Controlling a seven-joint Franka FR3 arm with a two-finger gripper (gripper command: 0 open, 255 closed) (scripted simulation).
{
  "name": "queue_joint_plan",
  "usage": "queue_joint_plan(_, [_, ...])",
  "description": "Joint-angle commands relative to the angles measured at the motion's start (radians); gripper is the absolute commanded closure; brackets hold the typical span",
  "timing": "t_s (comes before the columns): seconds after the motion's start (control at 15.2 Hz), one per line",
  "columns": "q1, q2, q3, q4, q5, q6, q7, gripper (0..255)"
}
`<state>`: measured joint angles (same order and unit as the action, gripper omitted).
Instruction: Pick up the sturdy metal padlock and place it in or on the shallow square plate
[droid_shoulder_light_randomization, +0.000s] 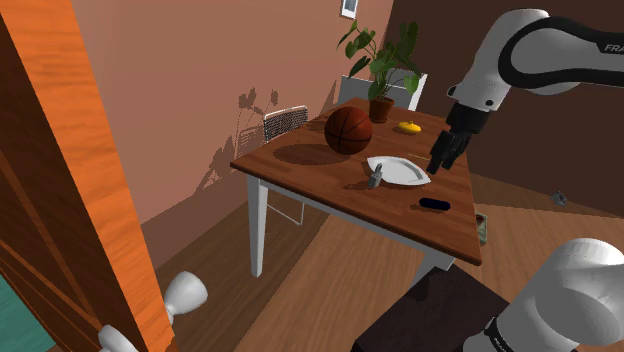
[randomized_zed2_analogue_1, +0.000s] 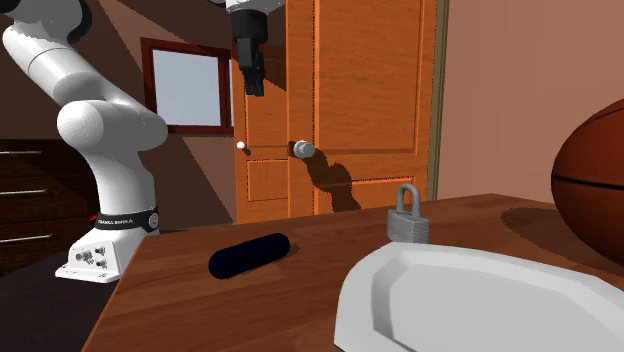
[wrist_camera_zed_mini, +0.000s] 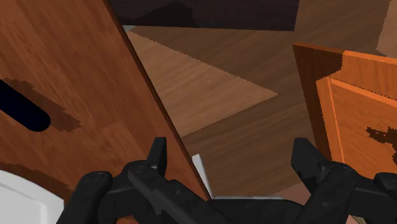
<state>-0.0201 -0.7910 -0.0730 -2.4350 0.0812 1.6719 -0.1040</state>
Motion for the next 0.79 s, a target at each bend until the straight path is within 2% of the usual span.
queue_joint_plan(0.0, [0.0, 0.0, 0.0, 0.0, 0.0, 0.0, 0.0, 0])
queue_joint_plan(0.73, [-0.023, 0.343, -0.101, 0.055, -0.065, 0.302, -0.149, 0])
